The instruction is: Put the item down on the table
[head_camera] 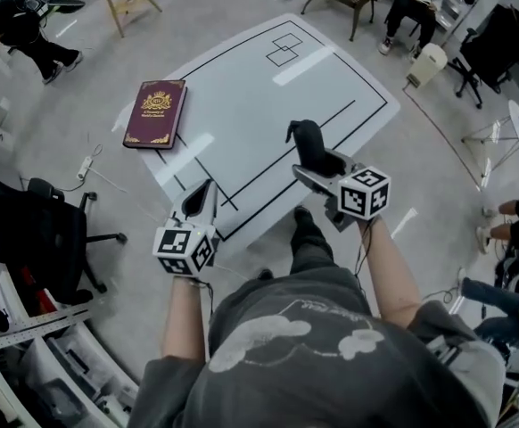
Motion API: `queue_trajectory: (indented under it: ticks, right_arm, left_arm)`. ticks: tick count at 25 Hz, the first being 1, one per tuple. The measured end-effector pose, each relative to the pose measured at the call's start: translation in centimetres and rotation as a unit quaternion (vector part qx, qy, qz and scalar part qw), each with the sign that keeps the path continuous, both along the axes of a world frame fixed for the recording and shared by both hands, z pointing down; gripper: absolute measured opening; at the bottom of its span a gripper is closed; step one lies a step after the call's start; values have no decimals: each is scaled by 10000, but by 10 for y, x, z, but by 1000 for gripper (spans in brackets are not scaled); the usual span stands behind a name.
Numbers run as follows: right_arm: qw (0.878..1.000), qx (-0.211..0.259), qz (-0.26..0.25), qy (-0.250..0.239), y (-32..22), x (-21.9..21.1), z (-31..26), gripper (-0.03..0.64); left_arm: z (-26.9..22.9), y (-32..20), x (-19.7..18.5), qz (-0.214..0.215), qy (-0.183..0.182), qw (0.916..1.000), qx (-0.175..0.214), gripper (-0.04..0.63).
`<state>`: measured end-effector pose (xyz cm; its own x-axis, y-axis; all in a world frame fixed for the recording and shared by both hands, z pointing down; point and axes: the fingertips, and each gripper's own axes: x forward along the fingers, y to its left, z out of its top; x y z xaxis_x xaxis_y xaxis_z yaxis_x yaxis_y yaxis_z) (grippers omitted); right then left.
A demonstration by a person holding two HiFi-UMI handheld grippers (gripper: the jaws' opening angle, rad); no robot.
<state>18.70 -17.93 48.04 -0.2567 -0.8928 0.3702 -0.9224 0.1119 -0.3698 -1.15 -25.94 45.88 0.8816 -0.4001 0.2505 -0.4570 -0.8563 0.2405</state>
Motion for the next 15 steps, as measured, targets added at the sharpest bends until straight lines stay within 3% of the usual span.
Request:
queue_trajectory:
  ticks: [10,12,15]
  right_arm:
    - [9910,-131,-1264,420,-108,63,22,333]
    - [9848,-251,-1558,725,-127,82,27,333]
    - [9654,-404,-2249,1260,-155,97,37,333]
  left_arm:
    - [13,-52,26,-1124,-321,9931,-32,5]
    - [12,-61,41,-1304,-352,9908,-86,5]
    - [9,-71,56,-1664,-454,9850,-97,5]
